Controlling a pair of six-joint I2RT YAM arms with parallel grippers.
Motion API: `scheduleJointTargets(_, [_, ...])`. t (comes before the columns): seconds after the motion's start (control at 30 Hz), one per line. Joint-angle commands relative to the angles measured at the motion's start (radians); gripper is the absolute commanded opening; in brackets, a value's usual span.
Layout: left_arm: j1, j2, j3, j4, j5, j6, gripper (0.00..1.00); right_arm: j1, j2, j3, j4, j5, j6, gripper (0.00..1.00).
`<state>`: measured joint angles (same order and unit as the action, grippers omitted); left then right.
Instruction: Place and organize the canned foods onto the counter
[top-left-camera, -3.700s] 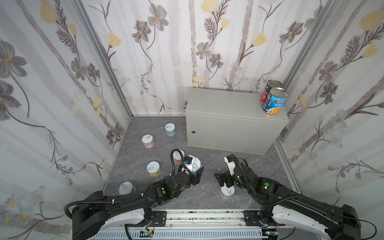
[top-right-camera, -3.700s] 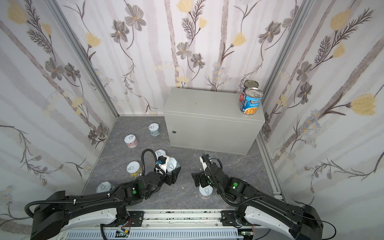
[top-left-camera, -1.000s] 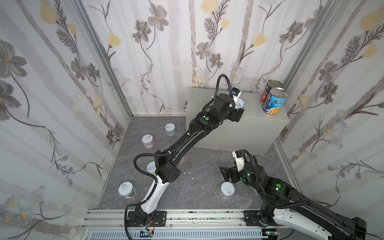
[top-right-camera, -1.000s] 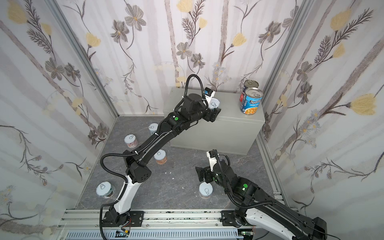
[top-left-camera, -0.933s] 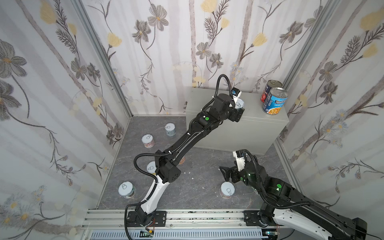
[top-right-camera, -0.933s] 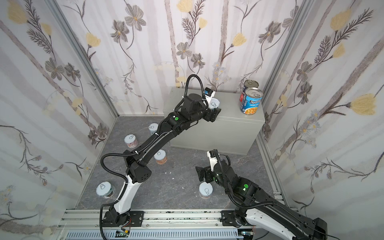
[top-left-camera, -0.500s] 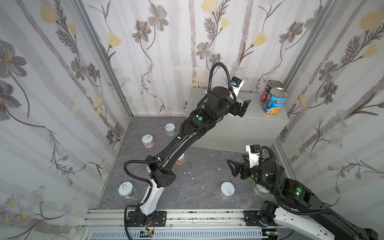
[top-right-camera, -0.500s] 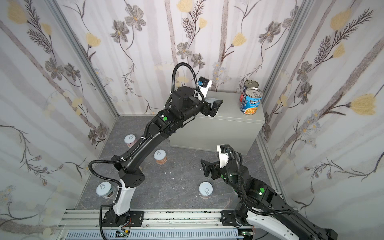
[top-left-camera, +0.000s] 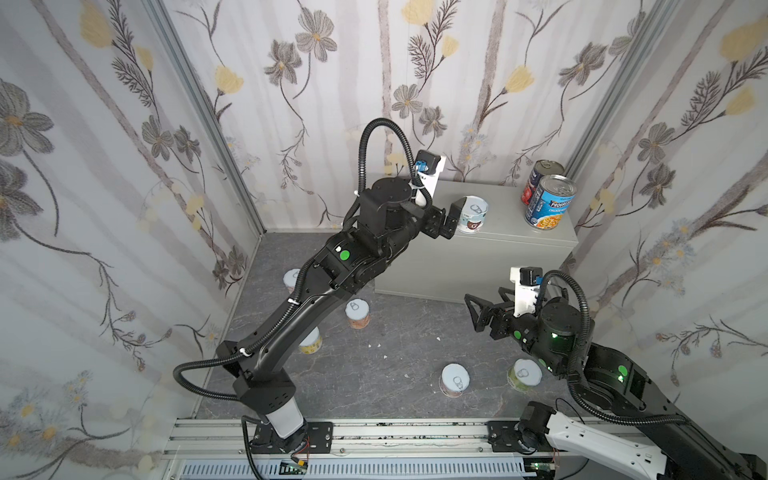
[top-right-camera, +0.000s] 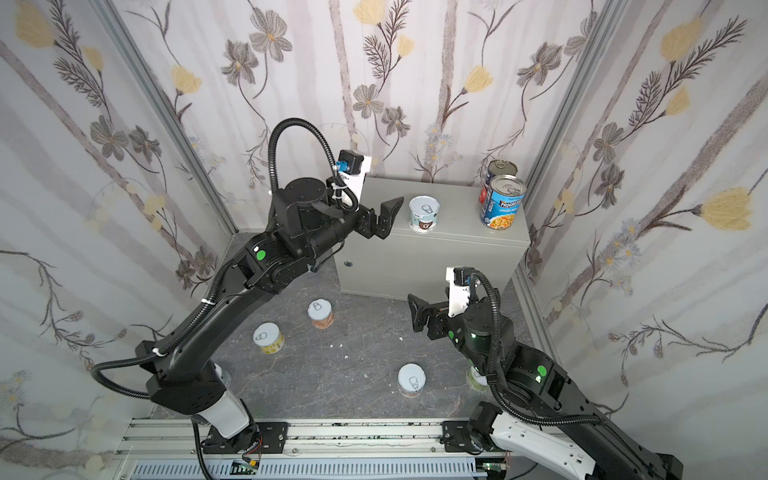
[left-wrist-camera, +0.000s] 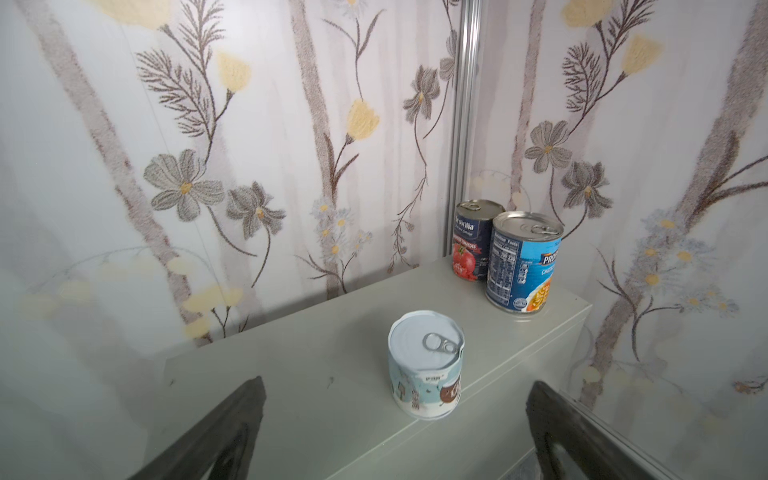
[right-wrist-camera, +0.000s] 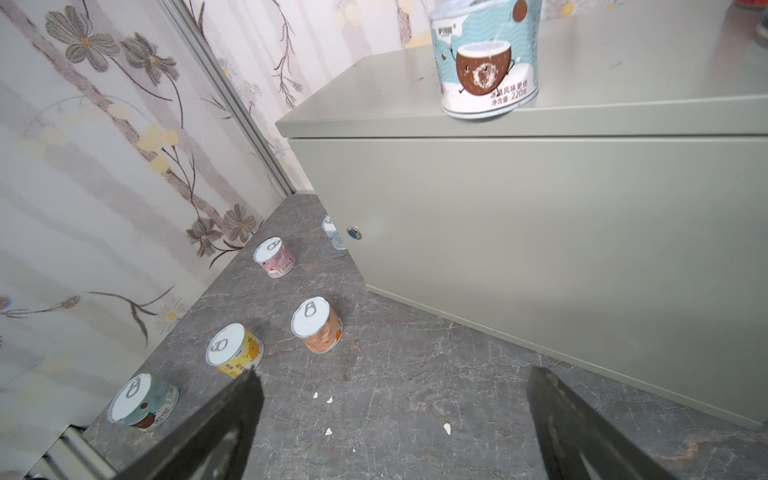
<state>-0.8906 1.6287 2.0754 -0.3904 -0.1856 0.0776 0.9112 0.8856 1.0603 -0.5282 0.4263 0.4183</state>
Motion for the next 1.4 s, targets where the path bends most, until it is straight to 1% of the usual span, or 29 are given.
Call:
scheduleJointTargets(0.0, [0.016, -0.141, -0.203, 0.106, -0.041, -0.043, 1.0, -0.019, 0.049, 0.066, 0.008, 0.062, -0.044, 0.98])
scheduleJointTargets(0.07, [0.028, -0.238, -0.344, 0.156, -0.05, -0.07, 1.0, -0.051, 0.092, 0.117, 0.005, 0.061, -0.068, 0.95])
scheduleJointTargets(0.13, [0.039, -0.328, -0.473, 0.189, -0.066, -0.098, 1.0, -0.105, 0.136, 0.169, 0.002, 0.03, -0.085, 0.92])
scheduleJointTargets(0.2, [0.044, -0.414, -0.582, 0.21, -0.08, -0.124, 1.0, -0.162, 0.178, 0.22, 0.001, -0.012, -0.103, 0.92])
scheduleJointTargets(0.27, [0.045, -0.492, -0.684, 0.223, -0.094, -0.151, 1.0, -0.199, 0.227, 0.284, -0.004, -0.029, -0.128, 0.92])
scheduleJointTargets(0.43, [0.047, -0.648, -0.918, 0.249, -0.12, -0.221, 1.0, -0.238, 0.362, 0.453, -0.041, -0.027, -0.184, 1.0])
scheduleJointTargets(0.6, [0.047, -0.753, -1.086, 0.258, -0.121, -0.272, 1.0, -0.257, 0.476, 0.593, -0.085, -0.009, -0.217, 1.0])
scheduleJointTargets(0.83, [0.047, -0.839, -1.22, 0.261, -0.092, -0.317, 1.0, -0.307, 0.63, 0.767, -0.149, -0.033, -0.225, 1.0])
scheduleJointTargets(0.97, [0.047, -0.883, -1.271, 0.26, -0.085, -0.328, 1.0, -0.328, 0.703, 0.862, -0.19, -0.03, -0.228, 1.0])
scheduleJointTargets(1.03, [0.047, -0.902, -1.293, 0.259, -0.083, -0.33, 1.0, -0.335, 0.767, 0.901, -0.205, -0.026, -0.228, 1.0])
scheduleJointTargets(1.2, [0.047, -0.933, -1.329, 0.254, -0.084, -0.329, 1.0, -0.346, 0.842, 0.944, -0.222, 0.008, -0.23, 1.0])
scheduleJointTargets(1.37, [0.047, -0.943, -1.346, 0.251, -0.083, -0.326, 1.0, -0.372, 0.869, 0.948, -0.217, 0.017, -0.224, 1.0])
